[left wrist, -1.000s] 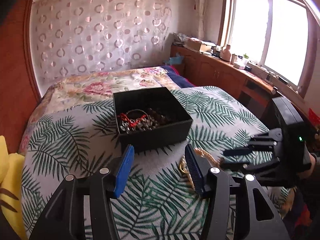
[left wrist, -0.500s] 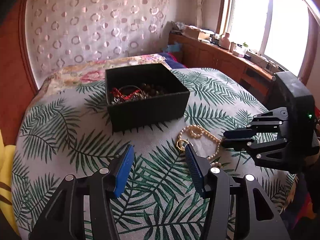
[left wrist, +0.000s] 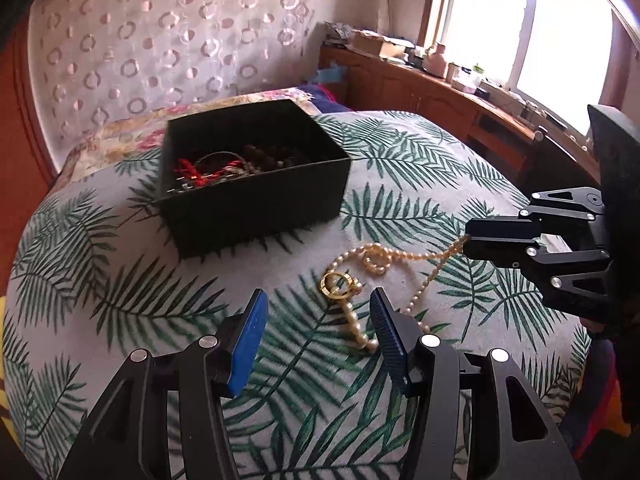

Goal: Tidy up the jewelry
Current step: 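Grasp the gold ring with the left tool while the right tool grasps the pearl necklace, then drop the gold ring into the black box with the left tool while the right tool lifts the pearl necklace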

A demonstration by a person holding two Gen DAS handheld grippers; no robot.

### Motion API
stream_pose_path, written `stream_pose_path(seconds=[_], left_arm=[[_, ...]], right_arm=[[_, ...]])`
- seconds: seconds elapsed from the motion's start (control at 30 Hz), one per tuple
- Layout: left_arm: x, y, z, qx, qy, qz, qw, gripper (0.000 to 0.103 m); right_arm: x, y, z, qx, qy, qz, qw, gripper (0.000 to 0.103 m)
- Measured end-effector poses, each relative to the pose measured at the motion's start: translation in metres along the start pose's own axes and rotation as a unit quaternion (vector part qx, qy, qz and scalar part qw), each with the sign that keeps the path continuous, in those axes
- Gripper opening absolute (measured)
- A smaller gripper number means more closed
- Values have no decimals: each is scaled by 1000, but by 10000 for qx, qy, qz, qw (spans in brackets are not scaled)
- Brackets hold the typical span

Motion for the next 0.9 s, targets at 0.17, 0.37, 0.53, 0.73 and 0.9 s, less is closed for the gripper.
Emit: stream_pose_path(seconds=[0.17, 0.37, 0.53, 0.73, 0.9], left_arm=[[-19, 7, -7, -202, 16, 213, 9996, 47], [-31, 6, -8, -395, 283, 346, 9982, 33], [-29, 5, -7, -401, 274, 292, 9984, 25], [-4, 10, -5, -354, 327, -42, 9988, 25], [21, 27, -4, -354, 362, -353, 9981, 25]], right_arm=[[-4, -3, -1, -14, 3, 52, 10000, 17], [-5, -5, -1, -66, 46, 43, 10000, 17], [0, -2, 0, -69, 52, -47, 10000, 17], [20, 16, 1, -27, 59, -384, 9992, 17], [44, 48, 5, 93, 23, -780, 9969, 17]])
Point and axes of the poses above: each gripper's, at about its wrist camera, not at the fingertips, and x roughly against the way its jaws point, z to its left, y to its top, the point moved 4 cm from there along -x, roughly the way its jaws point, and after that the axes turned 10 degrees about -y, right-handed, at the moved point
